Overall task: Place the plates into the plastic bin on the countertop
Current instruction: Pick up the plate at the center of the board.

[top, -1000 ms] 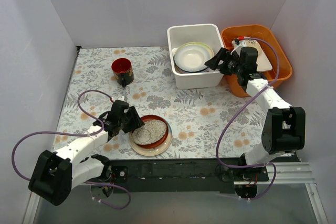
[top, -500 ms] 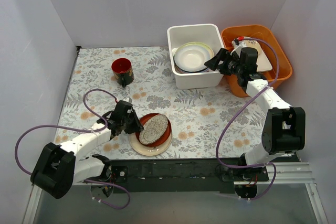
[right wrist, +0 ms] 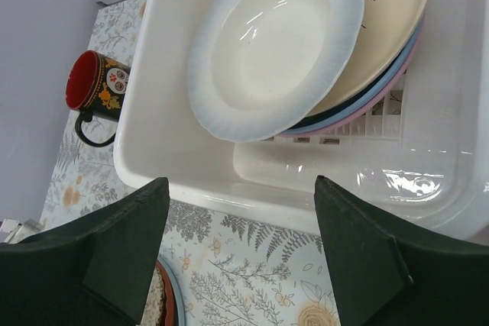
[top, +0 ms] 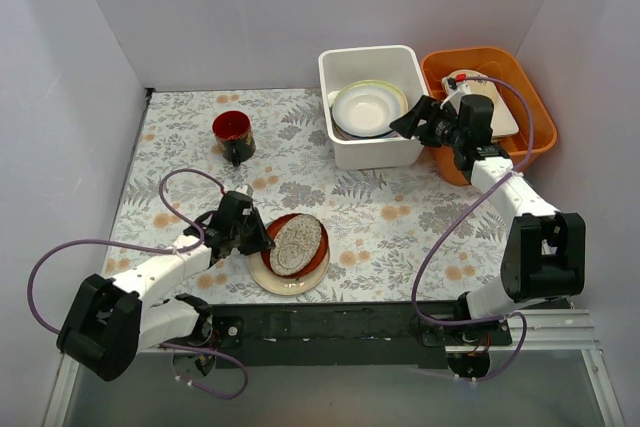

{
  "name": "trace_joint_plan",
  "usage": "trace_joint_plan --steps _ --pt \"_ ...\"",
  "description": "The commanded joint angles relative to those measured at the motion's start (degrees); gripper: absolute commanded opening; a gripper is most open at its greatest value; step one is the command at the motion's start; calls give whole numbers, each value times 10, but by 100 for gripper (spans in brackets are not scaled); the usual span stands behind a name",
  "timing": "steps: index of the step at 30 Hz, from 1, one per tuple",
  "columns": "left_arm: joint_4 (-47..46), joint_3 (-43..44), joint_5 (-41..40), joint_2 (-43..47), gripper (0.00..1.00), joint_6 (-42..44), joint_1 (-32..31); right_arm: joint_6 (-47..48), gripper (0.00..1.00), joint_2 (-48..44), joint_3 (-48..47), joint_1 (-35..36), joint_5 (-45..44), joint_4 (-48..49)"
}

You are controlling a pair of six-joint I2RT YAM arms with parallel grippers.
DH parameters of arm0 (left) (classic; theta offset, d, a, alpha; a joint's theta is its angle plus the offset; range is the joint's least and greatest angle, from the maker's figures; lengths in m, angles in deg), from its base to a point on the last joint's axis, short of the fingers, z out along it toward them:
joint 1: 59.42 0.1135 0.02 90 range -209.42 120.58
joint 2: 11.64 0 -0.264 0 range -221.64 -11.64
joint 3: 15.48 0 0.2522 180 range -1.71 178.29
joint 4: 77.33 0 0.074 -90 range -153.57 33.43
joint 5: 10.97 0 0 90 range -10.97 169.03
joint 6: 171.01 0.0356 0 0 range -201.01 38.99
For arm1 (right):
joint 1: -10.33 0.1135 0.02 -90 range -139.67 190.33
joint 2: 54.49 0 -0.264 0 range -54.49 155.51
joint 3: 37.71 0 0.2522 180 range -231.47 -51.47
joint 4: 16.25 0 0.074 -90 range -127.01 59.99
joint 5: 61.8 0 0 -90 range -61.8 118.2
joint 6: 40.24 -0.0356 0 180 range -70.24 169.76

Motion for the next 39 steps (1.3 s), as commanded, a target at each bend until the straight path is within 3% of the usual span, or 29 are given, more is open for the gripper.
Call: trace_joint_plan --steps 1,15,25,39 --pt "-4 13 -23 40 0 -10 0 7 83 -30 25 10 12 -16" --pt "-15 16 -24 127 0 -35 0 13 85 -86 108 83 14 -10" --pt "-27 15 -17 130 0 -42 0 -7 85 -147 171 152 32 0" --pt "-64 -32 -12 74 0 -54 0 -57 83 -50 206 334 29 93"
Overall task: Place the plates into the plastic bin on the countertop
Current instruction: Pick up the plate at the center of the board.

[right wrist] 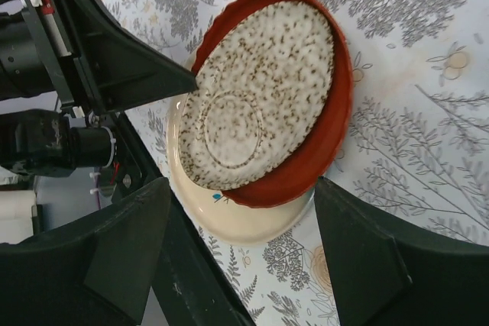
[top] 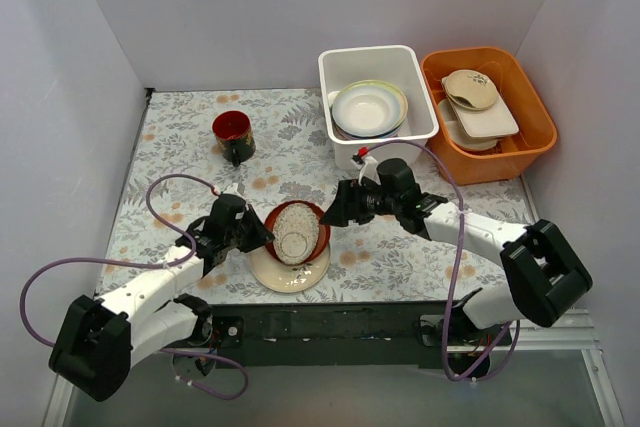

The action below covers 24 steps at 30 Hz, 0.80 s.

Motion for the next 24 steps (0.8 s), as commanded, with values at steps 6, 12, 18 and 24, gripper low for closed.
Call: trace_joint_plan --steps 6,12,18,24 --pt "-46 -26 7 -13 17 -12 0 -36 82 50 18 50 -2 88" --pt "-53 -33 12 -22 36 -18 0 -42 82 59 16 59 0 98" --pt "-67 -42 19 -39 38 -21 0 -44 81 65 15 63 2 102" --pt "-98 -50 47 -67 31 -23 0 -44 81 66 14 64 2 101"
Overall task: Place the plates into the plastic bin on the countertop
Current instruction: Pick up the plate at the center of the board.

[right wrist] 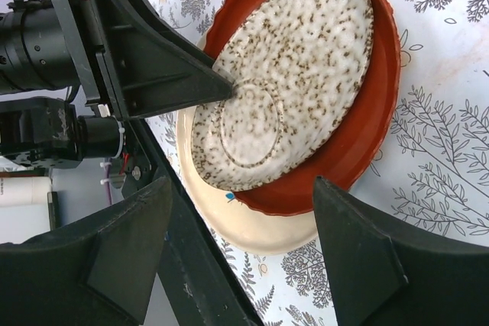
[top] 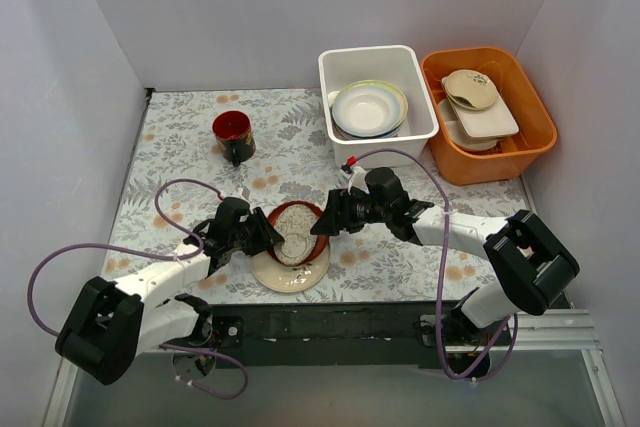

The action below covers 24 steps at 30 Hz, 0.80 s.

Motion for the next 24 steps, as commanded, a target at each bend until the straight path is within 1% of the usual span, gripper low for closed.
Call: trace_joint_plan --steps 1,4,5,14,24 --pt "-20 -12 17 -13 29 3 0 1 81 5 -5 4 2 27" --pt "-20 -11 19 -16 3 5 0 2 81 5 -8 4 2 27" --pt "-21 -11 17 -14 0 6 0 1 81 7 -9 4 4 25" --pt "-7 -5 6 10 0 5 0 -1 81 5 -24 6 11 21" --pt "31 13 -27 98 0 -4 0 -5 81 6 -19 7 12 22"
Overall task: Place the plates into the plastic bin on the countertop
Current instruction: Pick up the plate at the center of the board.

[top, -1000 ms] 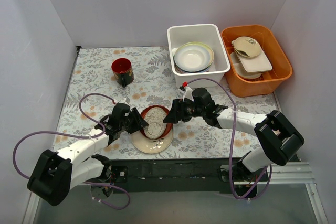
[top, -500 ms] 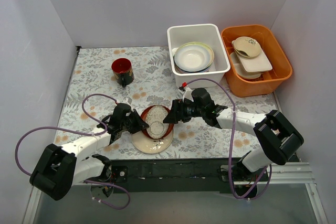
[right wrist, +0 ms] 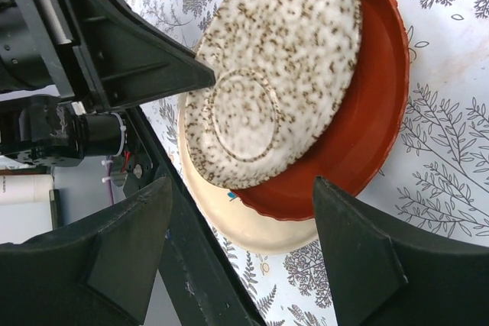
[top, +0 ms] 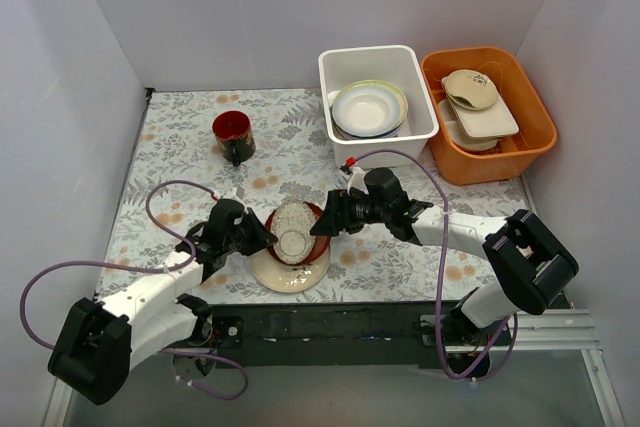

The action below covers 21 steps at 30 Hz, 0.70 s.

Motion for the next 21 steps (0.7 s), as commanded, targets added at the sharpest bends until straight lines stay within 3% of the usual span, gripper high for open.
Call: trace_joint_plan --steps 1,21 --pt "10 19 -24 58 0 -4 -1 -3 81 4 -18 4 11 24" --pt "23 42 -21 108 0 -12 -1 -34 82 25 -10 11 39 66"
